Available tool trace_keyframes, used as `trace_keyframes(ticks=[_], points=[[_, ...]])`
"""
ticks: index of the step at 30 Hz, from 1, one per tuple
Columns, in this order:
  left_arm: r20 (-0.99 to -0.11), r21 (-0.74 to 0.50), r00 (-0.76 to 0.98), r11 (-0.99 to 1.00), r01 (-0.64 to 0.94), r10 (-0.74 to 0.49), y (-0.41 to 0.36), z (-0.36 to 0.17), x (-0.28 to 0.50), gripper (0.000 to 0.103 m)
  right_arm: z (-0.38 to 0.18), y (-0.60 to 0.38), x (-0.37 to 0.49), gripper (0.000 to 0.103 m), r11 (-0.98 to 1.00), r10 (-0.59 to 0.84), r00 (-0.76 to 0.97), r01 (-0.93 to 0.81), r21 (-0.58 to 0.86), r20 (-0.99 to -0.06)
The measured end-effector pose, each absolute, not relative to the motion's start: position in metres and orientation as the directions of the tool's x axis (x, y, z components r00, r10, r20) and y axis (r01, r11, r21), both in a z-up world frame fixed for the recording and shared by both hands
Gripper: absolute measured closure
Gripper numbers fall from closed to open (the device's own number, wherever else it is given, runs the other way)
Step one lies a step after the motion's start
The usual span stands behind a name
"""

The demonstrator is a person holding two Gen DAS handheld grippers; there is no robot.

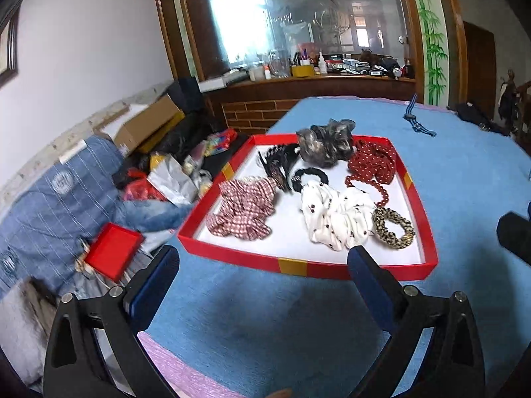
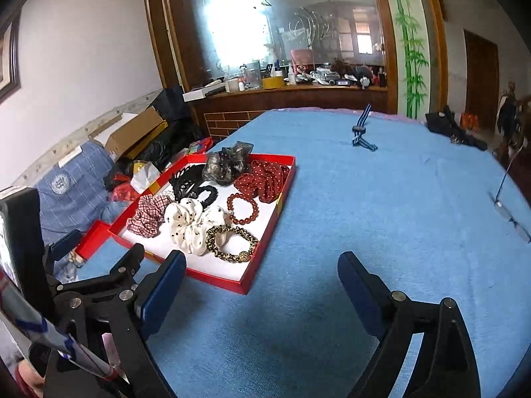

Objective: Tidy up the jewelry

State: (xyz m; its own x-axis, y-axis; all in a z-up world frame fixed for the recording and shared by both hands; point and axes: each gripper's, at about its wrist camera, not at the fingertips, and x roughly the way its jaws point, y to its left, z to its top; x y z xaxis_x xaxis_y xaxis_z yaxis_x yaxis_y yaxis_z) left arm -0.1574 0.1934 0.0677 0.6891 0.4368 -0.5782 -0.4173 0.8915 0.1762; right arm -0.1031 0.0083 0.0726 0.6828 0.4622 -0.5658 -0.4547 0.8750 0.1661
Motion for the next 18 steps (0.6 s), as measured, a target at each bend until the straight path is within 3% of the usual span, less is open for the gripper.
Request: trace_keyframes(ticks=[18], points=[[-0.537,0.254,0.658,0.845,-0.471,0.528,0.192,0.069,-0.159,0.002,0.064,0.019,-0.104,0.008,0.877,0.446,0.668,-0.460,0.140,-0.596]])
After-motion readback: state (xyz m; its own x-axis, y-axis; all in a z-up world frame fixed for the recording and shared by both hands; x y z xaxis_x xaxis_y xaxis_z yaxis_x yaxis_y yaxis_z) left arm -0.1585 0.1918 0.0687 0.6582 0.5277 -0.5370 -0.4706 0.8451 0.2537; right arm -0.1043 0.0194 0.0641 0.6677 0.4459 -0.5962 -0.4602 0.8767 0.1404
